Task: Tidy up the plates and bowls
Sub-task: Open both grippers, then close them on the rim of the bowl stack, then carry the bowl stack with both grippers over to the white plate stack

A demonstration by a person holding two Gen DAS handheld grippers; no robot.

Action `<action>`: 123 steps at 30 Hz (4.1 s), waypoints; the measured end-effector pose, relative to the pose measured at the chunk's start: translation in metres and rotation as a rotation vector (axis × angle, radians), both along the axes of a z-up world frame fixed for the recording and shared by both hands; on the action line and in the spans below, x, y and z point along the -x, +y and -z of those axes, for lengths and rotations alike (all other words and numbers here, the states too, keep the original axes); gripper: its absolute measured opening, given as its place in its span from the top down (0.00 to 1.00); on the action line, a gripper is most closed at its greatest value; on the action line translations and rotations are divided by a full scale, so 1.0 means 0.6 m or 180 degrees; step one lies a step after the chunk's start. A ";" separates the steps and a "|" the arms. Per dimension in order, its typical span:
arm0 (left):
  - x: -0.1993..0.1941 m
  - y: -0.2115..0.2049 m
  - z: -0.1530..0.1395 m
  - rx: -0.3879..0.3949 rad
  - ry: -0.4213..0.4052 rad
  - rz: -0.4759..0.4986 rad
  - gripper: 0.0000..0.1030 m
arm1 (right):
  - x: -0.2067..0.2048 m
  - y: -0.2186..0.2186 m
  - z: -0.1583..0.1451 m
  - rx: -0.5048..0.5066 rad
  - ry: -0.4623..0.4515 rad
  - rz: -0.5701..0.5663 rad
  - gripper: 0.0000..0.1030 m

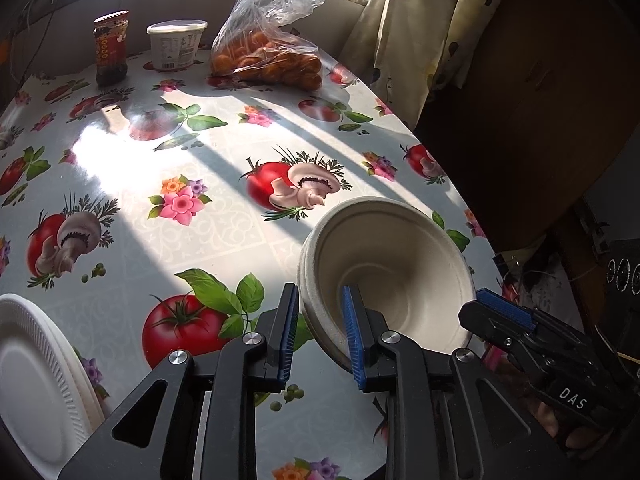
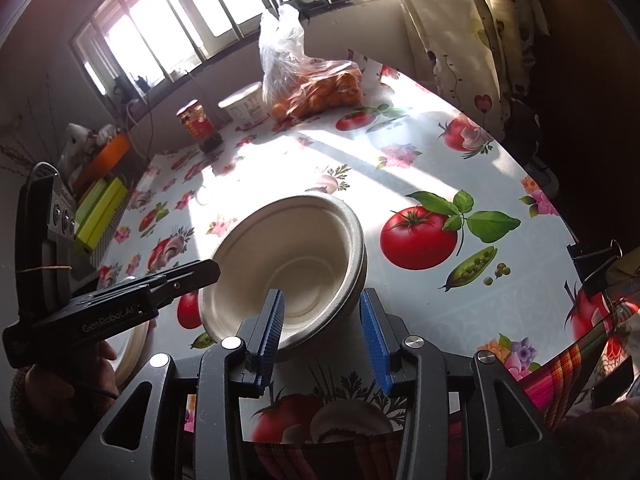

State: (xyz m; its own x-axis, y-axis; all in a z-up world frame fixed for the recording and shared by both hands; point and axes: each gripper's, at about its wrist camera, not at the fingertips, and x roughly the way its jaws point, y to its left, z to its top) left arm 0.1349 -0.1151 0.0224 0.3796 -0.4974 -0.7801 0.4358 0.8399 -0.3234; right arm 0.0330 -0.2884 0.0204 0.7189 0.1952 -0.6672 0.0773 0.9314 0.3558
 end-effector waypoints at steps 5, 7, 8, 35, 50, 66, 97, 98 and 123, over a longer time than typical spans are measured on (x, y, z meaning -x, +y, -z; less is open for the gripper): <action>-0.008 0.004 -0.001 0.0049 0.0000 -0.0017 0.71 | -0.003 -0.008 -0.001 0.0012 0.0009 0.0059 0.54; -0.013 0.004 0.001 0.0080 0.0036 0.0011 0.61 | -0.006 -0.012 0.000 0.0009 0.0032 0.0094 0.53; -0.016 0.004 0.002 0.0092 0.0059 0.0039 0.58 | -0.008 -0.014 0.001 0.0012 0.0054 0.0107 0.52; -0.048 -0.024 0.027 -0.0211 0.0339 0.0180 0.58 | -0.067 -0.020 0.013 -0.0024 0.0440 -0.0057 0.52; -0.048 -0.027 0.033 -0.0175 0.0493 0.0208 0.67 | -0.071 -0.019 0.016 0.0049 0.0502 0.0020 0.64; -0.049 -0.030 0.031 -0.0275 0.0451 0.0129 0.82 | -0.072 -0.012 0.021 0.0053 0.0547 0.0014 0.78; -0.037 -0.025 0.020 -0.0114 0.0461 -0.0046 0.82 | -0.069 -0.020 0.035 -0.0044 0.0600 0.0047 0.82; -0.038 -0.026 0.020 -0.0112 0.0458 -0.0048 0.83 | -0.068 -0.021 0.036 -0.0050 0.0598 0.0049 0.82; -0.029 0.001 0.014 -0.0097 0.0451 -0.0205 0.83 | -0.072 0.002 0.010 0.0013 0.0518 -0.0056 0.83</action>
State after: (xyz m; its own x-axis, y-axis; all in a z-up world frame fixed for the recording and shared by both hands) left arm 0.1521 -0.1145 0.0142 0.2951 -0.4509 -0.8424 0.3327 0.8750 -0.3518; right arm 0.0761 -0.2874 0.0145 0.5977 0.2039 -0.7753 0.1172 0.9345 0.3362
